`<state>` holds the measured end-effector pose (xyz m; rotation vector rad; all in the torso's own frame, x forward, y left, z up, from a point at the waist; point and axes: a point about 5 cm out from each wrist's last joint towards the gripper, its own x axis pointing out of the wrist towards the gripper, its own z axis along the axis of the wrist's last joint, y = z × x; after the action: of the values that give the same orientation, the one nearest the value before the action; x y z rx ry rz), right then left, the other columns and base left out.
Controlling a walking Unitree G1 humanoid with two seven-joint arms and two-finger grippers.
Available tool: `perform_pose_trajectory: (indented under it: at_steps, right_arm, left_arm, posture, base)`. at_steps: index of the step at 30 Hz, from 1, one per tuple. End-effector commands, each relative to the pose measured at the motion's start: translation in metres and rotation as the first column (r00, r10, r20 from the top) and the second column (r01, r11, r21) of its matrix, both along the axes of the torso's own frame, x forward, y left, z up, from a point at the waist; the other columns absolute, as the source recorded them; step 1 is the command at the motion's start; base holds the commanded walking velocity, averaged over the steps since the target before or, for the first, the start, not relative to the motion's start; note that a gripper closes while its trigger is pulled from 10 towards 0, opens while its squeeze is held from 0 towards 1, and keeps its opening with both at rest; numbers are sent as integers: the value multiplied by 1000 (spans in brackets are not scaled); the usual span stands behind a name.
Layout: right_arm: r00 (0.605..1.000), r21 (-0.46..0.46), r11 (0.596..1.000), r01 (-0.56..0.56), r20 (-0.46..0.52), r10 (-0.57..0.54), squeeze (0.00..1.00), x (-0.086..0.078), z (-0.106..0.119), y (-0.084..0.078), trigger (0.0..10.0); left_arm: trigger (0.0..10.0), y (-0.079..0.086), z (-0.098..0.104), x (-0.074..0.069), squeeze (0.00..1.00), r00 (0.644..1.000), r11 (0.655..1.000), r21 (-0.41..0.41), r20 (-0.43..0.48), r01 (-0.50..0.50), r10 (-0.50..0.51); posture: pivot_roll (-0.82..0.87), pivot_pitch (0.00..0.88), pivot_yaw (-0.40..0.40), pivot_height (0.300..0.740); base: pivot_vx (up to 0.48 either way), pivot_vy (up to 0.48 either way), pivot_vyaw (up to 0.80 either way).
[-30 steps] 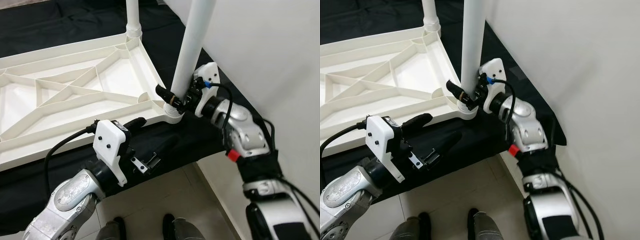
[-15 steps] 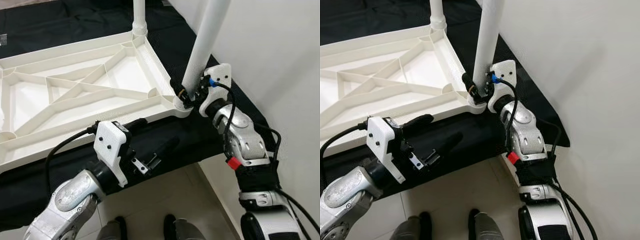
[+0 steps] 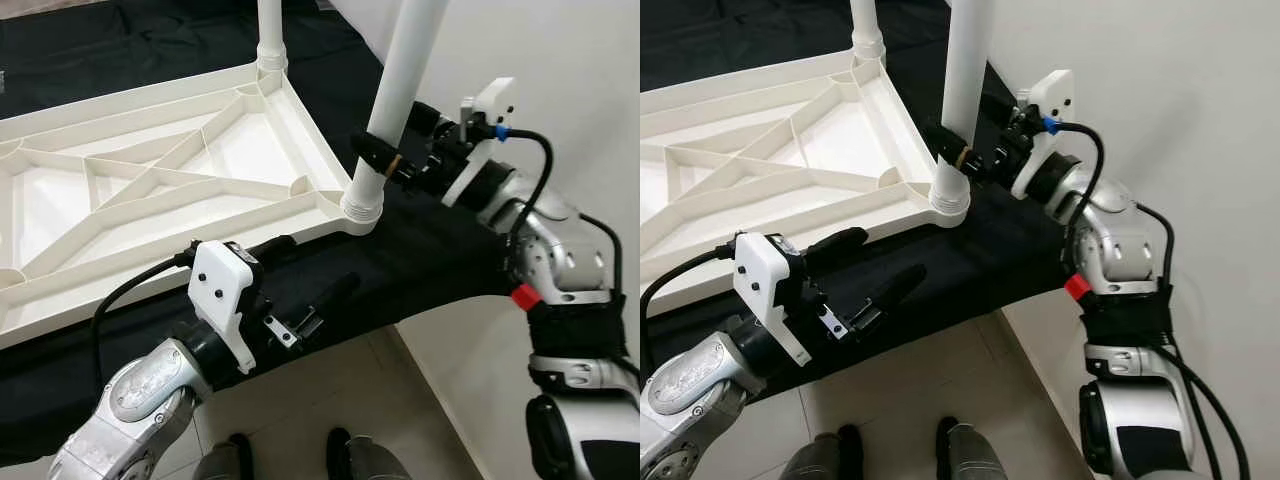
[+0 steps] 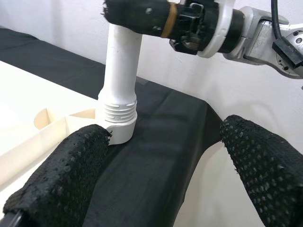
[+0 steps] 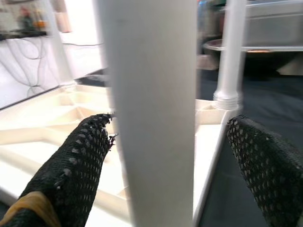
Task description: Building children table
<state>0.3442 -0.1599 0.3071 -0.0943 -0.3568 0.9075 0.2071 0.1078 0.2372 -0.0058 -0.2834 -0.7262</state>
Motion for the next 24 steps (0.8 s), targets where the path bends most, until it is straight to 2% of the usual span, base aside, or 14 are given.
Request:
perform_pose_trajectory:
  at_steps: [1,5,7,12,16,19,24]
  right_arm:
    - [996,-27,996,-81,24,82,0,-2,7,3,10000]
    - [986,-54,985,-166,24,167,0,4,15,4,10000]
    - [972,-72,969,-235,6,236,0,13,23,3,10000]
    - [954,-100,949,-300,-25,299,0,21,29,-1,10000]
    - [938,-131,928,-348,-45,345,0,21,30,-2,10000]
    - [905,-171,889,-425,-83,417,0,19,35,-5,10000]
    - [898,-177,880,-441,-91,431,0,20,37,-9,10000]
  left_arm:
    - [10000,-2,-1,-2,0,1000,1000,-6,-5,24,-24]
    - [10000,-3,-1,-2,0,999,999,7,-2,34,-34]
    - [10000,-5,3,-3,0,999,999,0,10,39,-39]
    - [10000,-6,6,-5,0,999,999,-5,20,40,-40]
    - [10000,-5,7,-6,0,999,999,-3,23,37,-36]
    - [10000,-5,7,-8,0,999,1000,-1,26,29,-29]
    - [10000,-5,8,-8,0,999,1000,0,29,27,-27]
  posture:
    - [52,282,-78,740]
    - [58,279,-81,740]
    - [70,280,-87,740]
    - [78,283,-92,740]
    - [82,284,-97,740]
    - [86,291,-104,740]
    - [83,292,-106,740]
  base:
    - [0,0,0]
    - [0,0,0]
    - [0,0,0]
    - [0,0,0]
    - [0,0,0]
    - [0,0,0]
    - [0,0,0]
